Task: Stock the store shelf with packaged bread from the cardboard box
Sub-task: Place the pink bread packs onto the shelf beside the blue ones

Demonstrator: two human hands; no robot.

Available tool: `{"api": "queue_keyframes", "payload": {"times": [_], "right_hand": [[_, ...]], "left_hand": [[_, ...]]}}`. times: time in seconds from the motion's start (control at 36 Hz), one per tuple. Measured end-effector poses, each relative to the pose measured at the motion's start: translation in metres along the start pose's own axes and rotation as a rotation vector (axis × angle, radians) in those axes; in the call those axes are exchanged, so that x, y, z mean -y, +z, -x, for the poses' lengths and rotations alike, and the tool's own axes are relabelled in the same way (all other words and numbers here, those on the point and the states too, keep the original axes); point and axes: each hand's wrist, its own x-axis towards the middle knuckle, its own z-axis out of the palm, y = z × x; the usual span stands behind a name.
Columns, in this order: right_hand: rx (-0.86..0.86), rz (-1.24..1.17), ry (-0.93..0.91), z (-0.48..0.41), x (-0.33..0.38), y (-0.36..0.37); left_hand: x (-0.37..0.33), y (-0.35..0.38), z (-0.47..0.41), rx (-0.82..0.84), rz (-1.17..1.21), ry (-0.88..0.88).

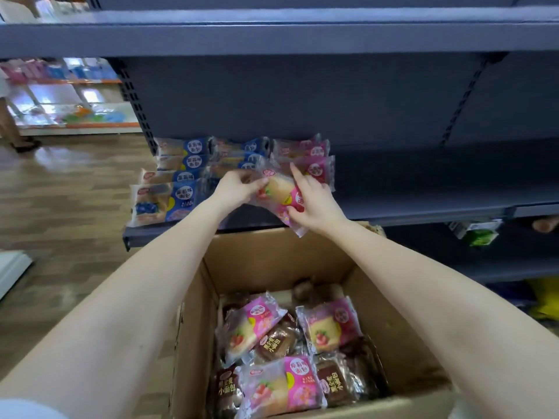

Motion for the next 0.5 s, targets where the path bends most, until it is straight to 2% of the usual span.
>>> {"api": "queue_keyframes", "payload": {"times": [0.08, 0.22, 0.36, 0.5], "right_hand": [[-0.039, 0.108, -0.018, 0.002, -0.012, -0.005], [-0.075, 0.203, -0.026, 0.009, -0.030, -0.008], [0.045, 0.389, 0.009, 0.011, -0.045, -0.003], [0.077, 0.414, 0.085, 0.008, -0.050, 0.001]], "left_hand": [[-0.004, 0.014, -0.004, -0.011, 0.116, -0.047], [-0.011, 0.039, -0.012, -0.026, 0.148, -0.060], [-0.010, 0.061, -0.021, 0.011, 0.277, -0.155], [-0.004, 0.077, -0.017, 0.065, 0.435, -0.188]]}}
